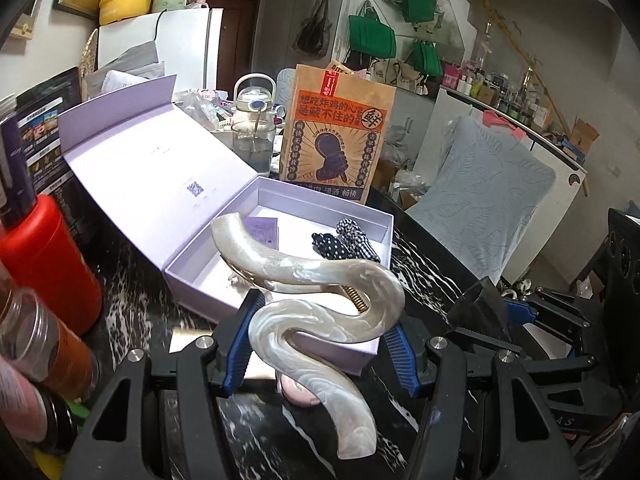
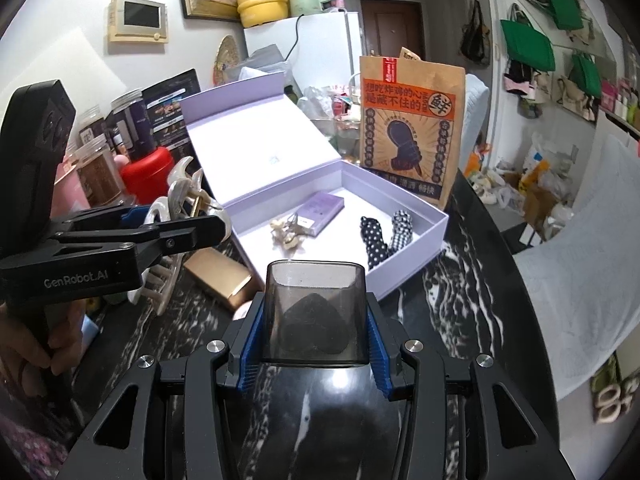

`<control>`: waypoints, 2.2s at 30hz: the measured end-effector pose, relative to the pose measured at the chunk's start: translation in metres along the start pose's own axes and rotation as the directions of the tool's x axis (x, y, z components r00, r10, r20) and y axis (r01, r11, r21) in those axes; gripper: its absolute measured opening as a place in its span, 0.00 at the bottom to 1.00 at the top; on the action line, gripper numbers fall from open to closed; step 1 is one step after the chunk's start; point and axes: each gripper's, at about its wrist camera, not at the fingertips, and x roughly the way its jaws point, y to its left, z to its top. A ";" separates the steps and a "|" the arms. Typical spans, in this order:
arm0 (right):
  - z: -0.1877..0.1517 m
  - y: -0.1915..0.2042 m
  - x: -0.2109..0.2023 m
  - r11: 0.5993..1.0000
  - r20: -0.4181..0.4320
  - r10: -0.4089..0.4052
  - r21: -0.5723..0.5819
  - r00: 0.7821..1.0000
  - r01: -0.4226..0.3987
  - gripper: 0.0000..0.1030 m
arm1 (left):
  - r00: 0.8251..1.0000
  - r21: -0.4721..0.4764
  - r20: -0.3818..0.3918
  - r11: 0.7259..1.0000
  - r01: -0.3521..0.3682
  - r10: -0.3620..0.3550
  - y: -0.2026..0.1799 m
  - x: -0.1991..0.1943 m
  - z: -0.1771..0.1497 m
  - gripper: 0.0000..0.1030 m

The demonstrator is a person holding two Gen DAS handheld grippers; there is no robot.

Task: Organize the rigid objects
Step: 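Lower the pearl clip and smoky case with both tools into the lavender box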

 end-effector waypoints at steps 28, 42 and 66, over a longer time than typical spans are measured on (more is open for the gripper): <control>0.063 -0.033 0.071 0.999 -0.002 0.016 -0.029 1.000 -0.016 0.43 | 0.997 -0.012 -0.036 0.998 -0.068 0.068 0.032 0.077 0.048 0.57; 0.078 -0.056 0.109 1.000 -0.012 -0.020 0.004 1.000 0.020 0.43 | 0.996 0.021 -0.064 0.998 -0.053 0.054 0.039 0.122 0.063 0.57; 0.075 -0.082 0.179 0.996 -0.138 -0.063 0.046 0.988 0.070 0.43 | 0.964 0.074 -0.256 0.996 -0.054 0.071 0.050 0.197 0.062 0.57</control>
